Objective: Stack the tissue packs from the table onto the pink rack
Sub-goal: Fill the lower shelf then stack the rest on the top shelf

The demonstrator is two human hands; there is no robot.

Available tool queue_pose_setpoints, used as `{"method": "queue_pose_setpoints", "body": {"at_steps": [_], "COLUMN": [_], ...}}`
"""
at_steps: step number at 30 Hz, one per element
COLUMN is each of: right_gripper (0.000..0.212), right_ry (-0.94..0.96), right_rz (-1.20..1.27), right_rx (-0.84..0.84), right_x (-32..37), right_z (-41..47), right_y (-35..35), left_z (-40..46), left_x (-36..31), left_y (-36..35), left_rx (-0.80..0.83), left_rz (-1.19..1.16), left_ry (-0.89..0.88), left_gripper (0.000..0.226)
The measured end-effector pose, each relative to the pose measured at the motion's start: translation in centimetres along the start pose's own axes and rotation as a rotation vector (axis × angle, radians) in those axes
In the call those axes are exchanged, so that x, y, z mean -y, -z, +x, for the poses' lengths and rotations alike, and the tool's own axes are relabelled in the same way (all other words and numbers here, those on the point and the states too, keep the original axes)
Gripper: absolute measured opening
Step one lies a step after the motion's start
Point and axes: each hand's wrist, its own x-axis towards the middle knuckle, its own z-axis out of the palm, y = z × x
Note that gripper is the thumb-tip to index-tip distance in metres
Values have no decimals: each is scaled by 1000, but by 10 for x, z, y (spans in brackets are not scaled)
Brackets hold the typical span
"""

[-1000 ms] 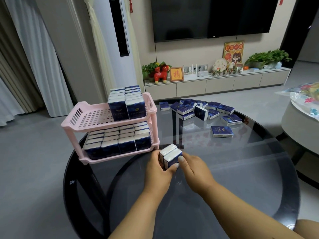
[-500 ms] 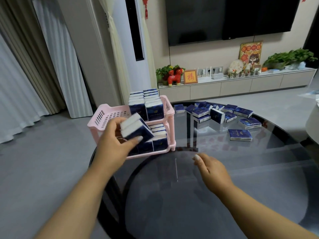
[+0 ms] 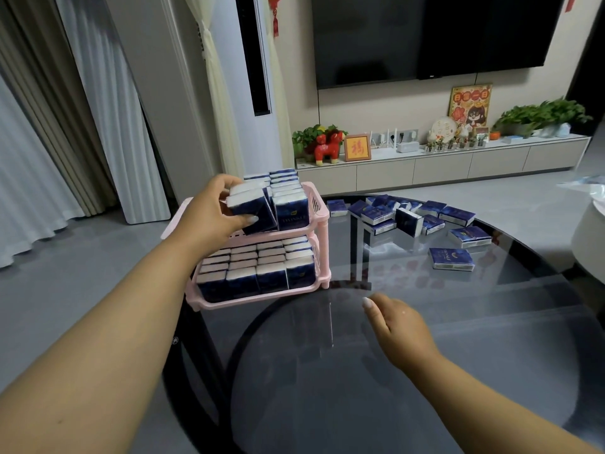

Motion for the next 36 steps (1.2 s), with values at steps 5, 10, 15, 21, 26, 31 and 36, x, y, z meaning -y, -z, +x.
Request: {"method": "queue_pose_setpoints", "body": {"at_steps": [5, 10, 15, 21, 26, 31, 36], "right_gripper": [61, 57, 58, 61, 58, 48, 45], "right_ry": [16, 25, 35, 23, 21, 20, 11], "right_rz": [-27, -33, -20, -12, -6, -10, -13], "right_rx": [-2, -1, -2, -5, -8, 12, 22], "right_x": [-1, -2, -2, -2, -1, -1, -1], "right_z": [1, 1, 0, 0, 0, 0, -1], "right_y": [-1, 0, -1, 0, -1, 0, 0], "left_z": [11, 16, 10, 2, 1, 0, -6], "left_x": [5, 10, 12, 12, 18, 23, 19], "left_y": [-3, -6, -14, -14, -15, -21, -23], "left_rx": [2, 17, -12, -118, -136, -95, -130], "left_rz": [46, 95, 176, 145, 213, 247, 289], "left_ry": [4, 30, 24, -30, -55, -38, -70], "left_gripper": [52, 54, 56, 49, 40, 45, 47]}}
